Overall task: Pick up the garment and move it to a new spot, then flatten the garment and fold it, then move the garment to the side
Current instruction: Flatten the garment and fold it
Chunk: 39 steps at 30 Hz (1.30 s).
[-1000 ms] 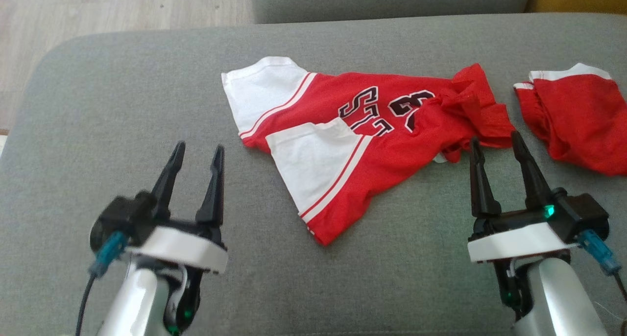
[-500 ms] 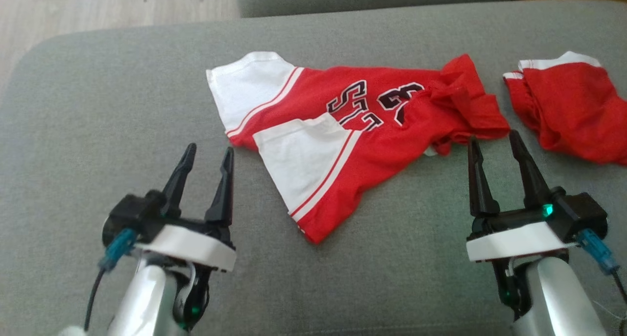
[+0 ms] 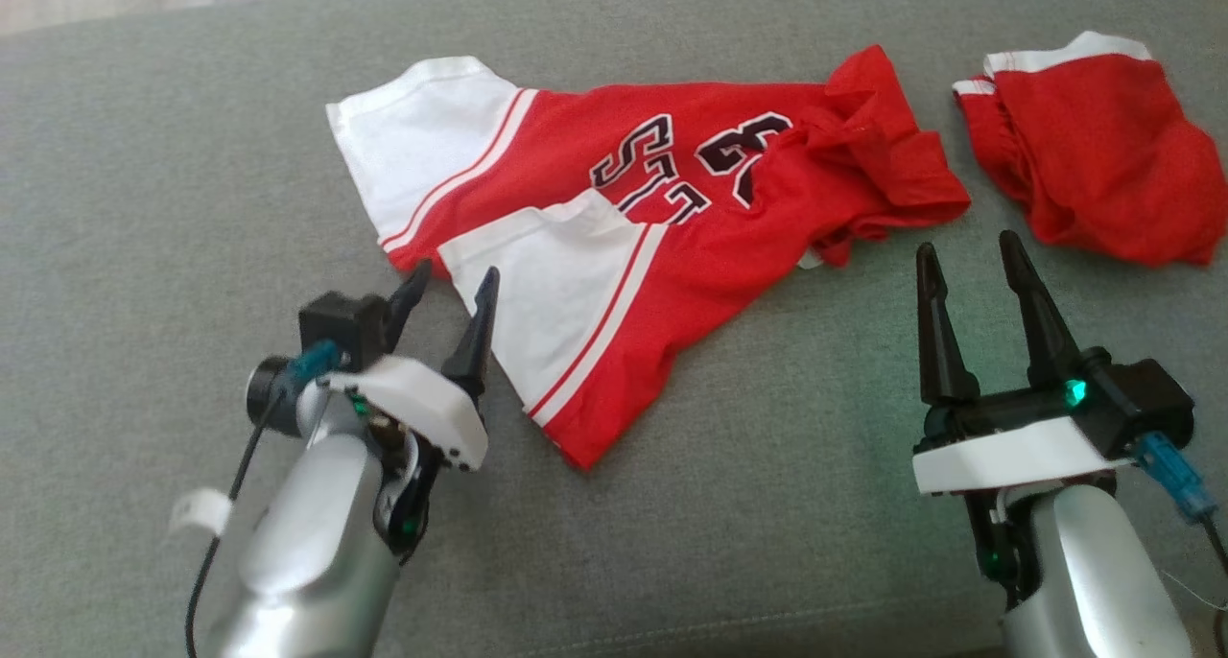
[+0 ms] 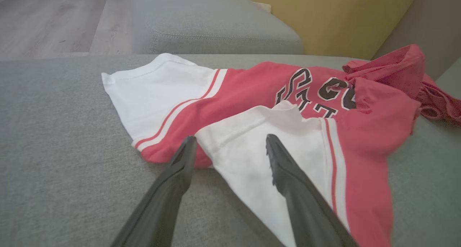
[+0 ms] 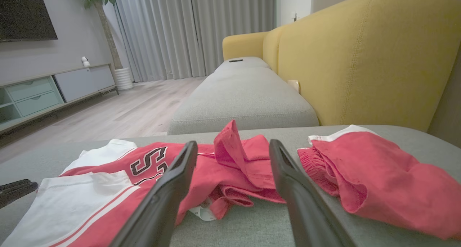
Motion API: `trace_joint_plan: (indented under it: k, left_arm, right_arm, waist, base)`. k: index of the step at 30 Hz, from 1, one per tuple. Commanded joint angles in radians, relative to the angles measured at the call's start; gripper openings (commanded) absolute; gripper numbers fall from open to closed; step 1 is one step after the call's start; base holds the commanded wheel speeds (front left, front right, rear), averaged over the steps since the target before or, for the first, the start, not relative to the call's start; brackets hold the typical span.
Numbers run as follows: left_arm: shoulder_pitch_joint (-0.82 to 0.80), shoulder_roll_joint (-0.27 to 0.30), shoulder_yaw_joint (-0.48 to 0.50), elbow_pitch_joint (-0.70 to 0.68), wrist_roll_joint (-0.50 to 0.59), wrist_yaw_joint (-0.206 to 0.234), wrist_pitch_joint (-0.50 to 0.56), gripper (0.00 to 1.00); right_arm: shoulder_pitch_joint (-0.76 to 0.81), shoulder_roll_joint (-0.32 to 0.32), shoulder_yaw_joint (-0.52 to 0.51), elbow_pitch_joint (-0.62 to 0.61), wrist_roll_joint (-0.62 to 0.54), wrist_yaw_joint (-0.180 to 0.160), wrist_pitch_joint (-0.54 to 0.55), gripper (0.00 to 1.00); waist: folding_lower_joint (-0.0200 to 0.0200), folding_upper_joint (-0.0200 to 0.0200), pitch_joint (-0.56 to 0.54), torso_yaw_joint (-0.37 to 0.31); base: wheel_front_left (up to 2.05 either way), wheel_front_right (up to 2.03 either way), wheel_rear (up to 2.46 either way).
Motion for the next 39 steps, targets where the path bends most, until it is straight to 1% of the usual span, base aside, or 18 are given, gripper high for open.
trace_joint_plan:
  k: [1,6,8,12,13,14,15,20,22,26,31,35,39]
  left_arm:
    - [-0.049,0.01,0.022,-0.006,-0.005,0.009,0.001,1.0]
    - [-0.115,0.01,0.022,0.094,-0.004,0.038,-0.005,1.0]
    - [-0.13,0.01,0.021,0.123,-0.009,0.039,-0.011,1.0]
    - [-0.15,0.01,0.009,0.168,-0.025,0.026,-0.017,1.0]
    - [-0.154,0.01,0.004,0.178,-0.03,0.022,-0.018,0.47]
    - [-0.158,0.01,-0.003,0.184,-0.036,0.016,-0.019,0.1]
    - [-0.161,0.01,-0.01,0.187,-0.041,0.012,-0.022,0.0]
    - [-0.175,0.011,-0.016,0.153,-0.054,0.001,-0.035,0.0]
    - [-0.183,0.024,-0.006,0.121,-0.049,-0.001,-0.037,0.0]
    - [-0.196,0.064,0.036,0.015,-0.033,-0.001,-0.037,0.0]
    - [-0.229,0.127,0.08,-0.094,-0.004,-0.005,-0.038,0.0]
    - [-0.275,0.176,0.098,-0.153,0.013,-0.01,-0.038,0.0]
    - [-0.306,0.211,0.097,-0.165,0.01,-0.014,-0.038,0.0]
  right_arm:
    - [-0.031,-0.004,0.027,-0.034,-0.006,-0.001,-0.006,1.0]
    - [-0.037,-0.004,0.034,-0.033,-0.005,-0.001,-0.006,1.0]
    - [-0.037,-0.004,0.033,-0.033,-0.004,-0.001,-0.006,1.0]
    - [-0.036,-0.004,0.032,-0.034,-0.003,-0.001,-0.006,1.0]
    - [-0.035,-0.004,0.032,-0.034,-0.003,-0.001,-0.006,1.0]
    - [-0.035,-0.004,0.031,-0.033,-0.003,-0.001,-0.006,1.0]
    - [-0.035,-0.004,0.031,-0.032,-0.003,-0.001,-0.006,1.0]
    - [-0.038,-0.004,0.029,-0.031,-0.002,-0.001,-0.006,1.0]
    - [-0.038,-0.004,0.028,-0.031,-0.001,-0.001,-0.006,1.0]
    - [-0.04,-0.004,0.027,-0.027,0.002,-0.001,-0.006,1.0]
    - [-0.044,-0.004,0.026,-0.025,0.005,-0.001,-0.006,1.0]
    - [-0.045,-0.004,0.027,-0.023,0.007,-0.001,-0.006,1.0]
    - [-0.045,-0.004,0.029,-0.021,0.008,-0.001,-0.006,1.0]
  waist:
    - [0.0,0.0,0.006,-0.008]
    - [0.0,0.0,0.016,-0.023]
    - [0.0,0.0,0.018,-0.027]
    - [0.0,0.0,0.019,-0.031]
    - [0.0,0.0,0.019,-0.031]
    - [0.0,0.0,0.019,-0.031]
    - [0.0,0.0,0.019,-0.031]
    - [0.0,0.0,0.014,-0.029]
    - [0.0,0.0,0.01,-0.027]
    - [0.0,0.0,0.001,-0.023]
    - [0.0,0.0,-0.009,-0.018]
    - [0.0,0.0,-0.015,-0.013]
    - [0.0,0.0,-0.022,-0.009]
  base:
    - [0.0,0.0,0.0]
    - [0.0,0.0,0.0]
    - [0.0,0.0,0.0]
    - [0.0,0.0,0.0]
    - [0.0,0.0,0.0]
    - [0.0,0.0,0.0]
    - [0.0,0.0,0.0]
    - [0.0,0.0,0.0]
    - [0.0,0.0,0.0]
    - [0.0,0.0,0.0]
    - [0.0,0.0,0.0]
    - [0.0,0.0,0.0]
    - [0.0,0.0,0.0]
